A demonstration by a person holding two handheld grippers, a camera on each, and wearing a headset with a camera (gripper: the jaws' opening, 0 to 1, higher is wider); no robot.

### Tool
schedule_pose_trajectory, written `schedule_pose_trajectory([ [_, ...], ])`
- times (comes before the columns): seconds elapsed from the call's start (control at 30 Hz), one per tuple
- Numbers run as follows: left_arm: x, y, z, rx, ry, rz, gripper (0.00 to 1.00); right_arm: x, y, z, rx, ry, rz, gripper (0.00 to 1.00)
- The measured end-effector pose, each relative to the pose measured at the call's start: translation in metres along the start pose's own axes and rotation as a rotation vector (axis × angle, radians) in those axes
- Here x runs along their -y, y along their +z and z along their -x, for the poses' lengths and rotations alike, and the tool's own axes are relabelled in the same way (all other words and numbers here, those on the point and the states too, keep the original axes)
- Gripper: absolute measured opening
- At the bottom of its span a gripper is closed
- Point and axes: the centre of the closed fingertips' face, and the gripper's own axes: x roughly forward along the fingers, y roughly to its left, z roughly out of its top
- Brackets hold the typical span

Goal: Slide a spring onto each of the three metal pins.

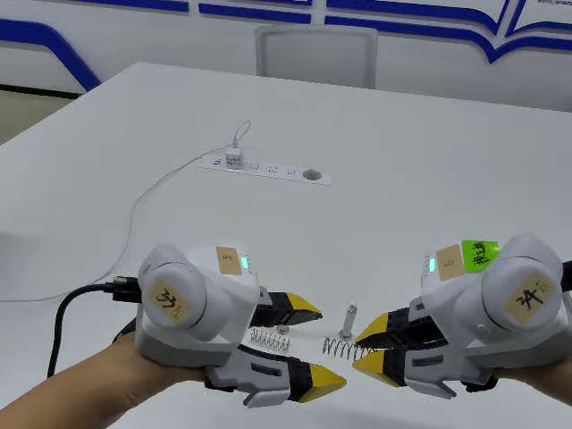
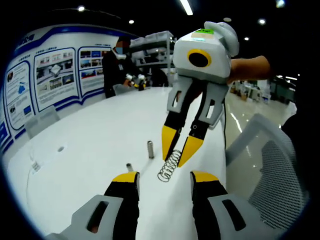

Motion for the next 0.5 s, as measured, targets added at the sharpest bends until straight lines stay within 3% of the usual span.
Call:
schedule_pose_trajectory([
  [0.5, 0.011, 0.001, -0.005, -0.028, -0.047, -0.058, 0.22, -0.011, 0.000, -0.001, -0.008, 0.031, 0.033, 0.11],
])
